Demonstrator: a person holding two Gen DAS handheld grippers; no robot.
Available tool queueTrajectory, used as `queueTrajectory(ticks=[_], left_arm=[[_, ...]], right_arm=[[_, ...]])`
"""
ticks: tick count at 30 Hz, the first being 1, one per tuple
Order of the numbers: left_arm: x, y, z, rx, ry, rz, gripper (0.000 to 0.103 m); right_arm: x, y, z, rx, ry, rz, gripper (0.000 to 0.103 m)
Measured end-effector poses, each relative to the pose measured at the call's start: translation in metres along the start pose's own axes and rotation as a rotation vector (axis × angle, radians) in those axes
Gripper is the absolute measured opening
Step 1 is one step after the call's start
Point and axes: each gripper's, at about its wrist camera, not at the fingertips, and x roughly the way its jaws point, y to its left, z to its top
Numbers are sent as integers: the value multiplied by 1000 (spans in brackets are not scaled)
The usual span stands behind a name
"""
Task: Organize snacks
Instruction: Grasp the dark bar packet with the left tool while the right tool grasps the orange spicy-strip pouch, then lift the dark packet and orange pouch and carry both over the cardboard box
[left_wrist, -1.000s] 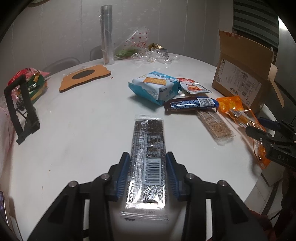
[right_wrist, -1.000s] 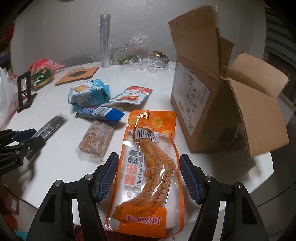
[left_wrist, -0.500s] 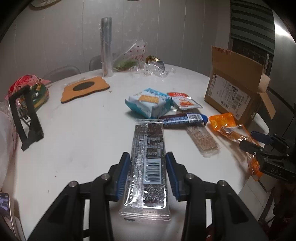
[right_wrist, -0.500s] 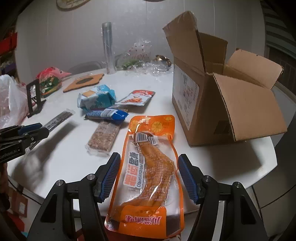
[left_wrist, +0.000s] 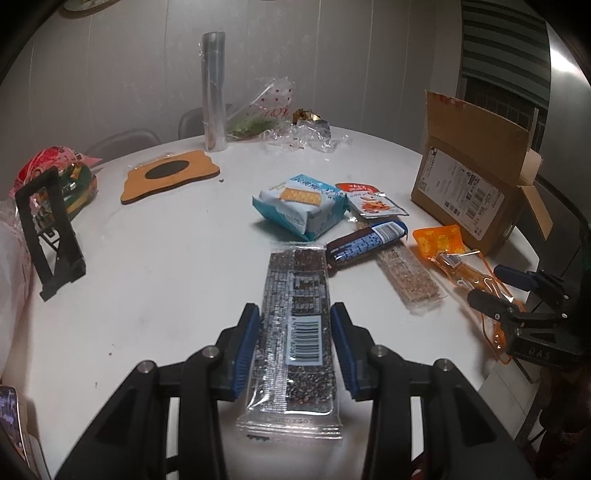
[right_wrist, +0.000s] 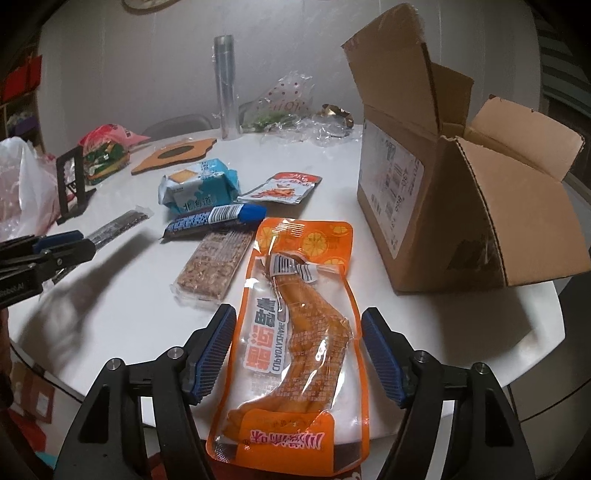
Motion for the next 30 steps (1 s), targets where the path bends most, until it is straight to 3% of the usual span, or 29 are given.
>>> queueTrajectory(ticks=[4, 9, 19, 30], left_arm=[[4, 1, 1, -2, 5, 1, 37], [7, 1, 1, -4, 10, 4, 37], [12, 4, -1, -3, 21, 11, 37], [11, 4, -8, -3, 25, 9, 36]], right_arm=[[7, 3, 2, -48, 9, -4, 80], [17, 2, 3, -73, 26, -1, 80], [14, -3, 2, -40, 6, 20, 65], [2, -14, 1, 11, 6, 33, 62]])
